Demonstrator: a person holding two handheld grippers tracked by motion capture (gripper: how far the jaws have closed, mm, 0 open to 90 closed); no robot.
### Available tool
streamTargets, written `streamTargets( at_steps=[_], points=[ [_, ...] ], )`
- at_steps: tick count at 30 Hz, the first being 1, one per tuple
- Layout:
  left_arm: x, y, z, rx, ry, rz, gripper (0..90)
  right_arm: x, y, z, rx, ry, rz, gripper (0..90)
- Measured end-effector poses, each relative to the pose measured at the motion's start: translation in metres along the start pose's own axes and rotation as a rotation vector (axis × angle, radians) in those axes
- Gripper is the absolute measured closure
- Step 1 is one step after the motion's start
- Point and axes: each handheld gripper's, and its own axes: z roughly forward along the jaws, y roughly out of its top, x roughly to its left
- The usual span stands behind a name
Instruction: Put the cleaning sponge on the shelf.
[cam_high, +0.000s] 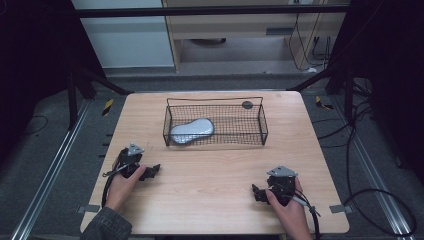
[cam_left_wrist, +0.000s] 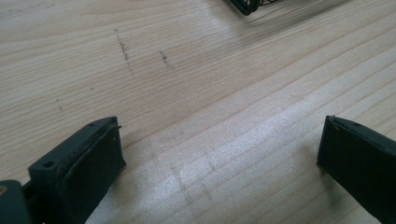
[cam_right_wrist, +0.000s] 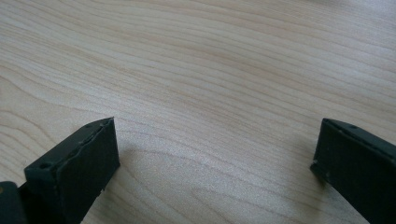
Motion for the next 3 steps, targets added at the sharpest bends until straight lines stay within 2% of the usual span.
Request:
streamTargets(
  at_steps=[3],
  points=[
    [0.0, 0.0, 0.0, 0.0, 0.0, 0.0, 0.0, 0.0, 0.0001, 0.0, 0.0, 0.0, 0.0, 0.4]
  ],
)
